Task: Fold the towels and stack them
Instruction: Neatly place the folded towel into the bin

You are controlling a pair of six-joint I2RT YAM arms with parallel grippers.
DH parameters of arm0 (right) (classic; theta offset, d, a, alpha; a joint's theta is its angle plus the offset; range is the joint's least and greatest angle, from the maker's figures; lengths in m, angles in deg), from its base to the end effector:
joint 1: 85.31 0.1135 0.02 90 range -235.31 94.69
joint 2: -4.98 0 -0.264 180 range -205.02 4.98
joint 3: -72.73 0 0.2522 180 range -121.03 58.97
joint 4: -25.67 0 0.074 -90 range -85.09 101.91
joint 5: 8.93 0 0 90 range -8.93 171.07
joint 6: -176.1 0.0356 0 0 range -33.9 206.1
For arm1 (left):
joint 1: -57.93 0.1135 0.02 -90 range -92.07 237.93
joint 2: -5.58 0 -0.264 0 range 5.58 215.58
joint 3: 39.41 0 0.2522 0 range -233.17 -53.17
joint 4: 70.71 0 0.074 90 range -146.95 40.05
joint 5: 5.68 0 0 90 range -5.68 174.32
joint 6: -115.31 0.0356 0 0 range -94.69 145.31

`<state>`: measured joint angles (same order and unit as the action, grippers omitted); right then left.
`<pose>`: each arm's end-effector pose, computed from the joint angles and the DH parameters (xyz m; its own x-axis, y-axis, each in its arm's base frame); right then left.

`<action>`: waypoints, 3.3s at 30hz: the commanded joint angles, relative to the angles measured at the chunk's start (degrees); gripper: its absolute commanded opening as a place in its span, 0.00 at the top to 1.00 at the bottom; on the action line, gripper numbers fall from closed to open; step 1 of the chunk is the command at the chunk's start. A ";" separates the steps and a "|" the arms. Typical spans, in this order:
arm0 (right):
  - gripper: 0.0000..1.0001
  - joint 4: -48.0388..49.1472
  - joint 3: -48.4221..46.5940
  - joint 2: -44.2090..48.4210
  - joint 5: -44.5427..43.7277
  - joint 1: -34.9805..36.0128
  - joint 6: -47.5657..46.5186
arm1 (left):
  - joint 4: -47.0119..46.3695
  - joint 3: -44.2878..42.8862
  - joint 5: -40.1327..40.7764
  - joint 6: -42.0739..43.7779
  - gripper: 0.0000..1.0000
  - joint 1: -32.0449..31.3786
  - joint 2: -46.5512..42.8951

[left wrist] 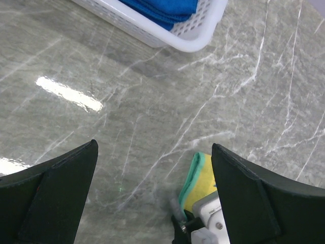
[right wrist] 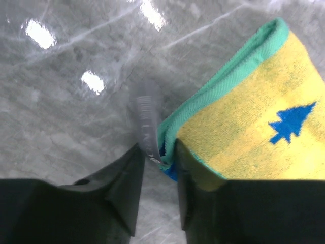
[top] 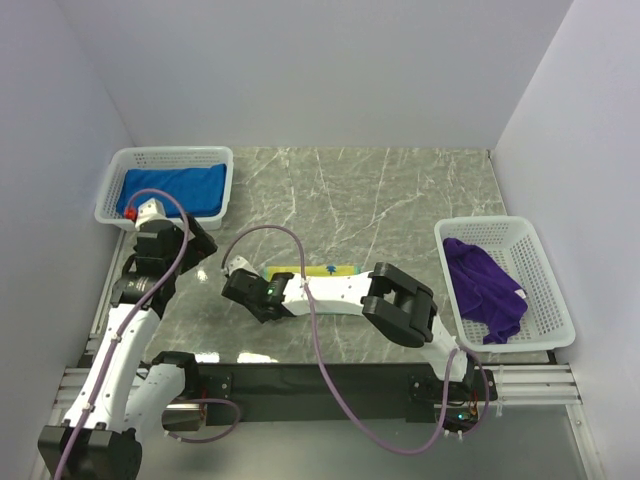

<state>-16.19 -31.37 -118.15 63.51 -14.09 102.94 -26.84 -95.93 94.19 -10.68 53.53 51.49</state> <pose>0.1567 0.4275 0.1580 -0.5170 -0.6625 -0.5420 -0.7372 0.6664 -0.1114 0.1754 -0.0074 0.2897 -0.4029 -0.5497 -0.7318 -0.3758 0.8284 -0.4153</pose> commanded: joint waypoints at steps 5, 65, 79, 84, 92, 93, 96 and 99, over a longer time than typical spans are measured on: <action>0.99 2.85 7.54 0.34 -0.72 -2.04 0.38 | -2.16 0.31 -4.59 1.01 0.00 0.27 3.83; 1.00 44.18 39.90 28.74 7.54 -7.68 4.96 | -40.48 21.85 -25.60 -30.89 0.01 -19.41 30.29; 1.00 44.97 40.42 28.74 7.54 -7.68 4.87 | -45.65 24.66 -17.08 -38.19 0.22 -23.46 32.84; 1.00 45.15 40.60 28.91 7.37 -7.68 4.69 | -48.56 25.27 -18.39 -38.81 0.35 -23.81 35.82; 1.00 45.76 42.00 29.79 7.28 -7.68 4.25 | -45.50 24.31 -15.23 -35.57 0.83 -23.98 34.51; 1.00 45.76 42.18 29.97 7.19 -7.59 4.25 | -43.75 23.44 -14.79 -34.86 0.88 -23.98 33.90; 0.83 45.15 42.62 30.58 7.19 -7.68 3.90 | -40.66 20.89 -12.86 -32.05 0.99 -23.90 33.19; 0.53 42.69 42.80 32.42 5.96 -7.68 3.46 | -36.01 17.21 -11.28 -28.36 0.99 -23.90 32.93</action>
<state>26.11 10.74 -90.57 72.34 -21.48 107.42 -71.17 -75.28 77.10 -45.19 29.24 85.06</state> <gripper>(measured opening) 0.392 0.064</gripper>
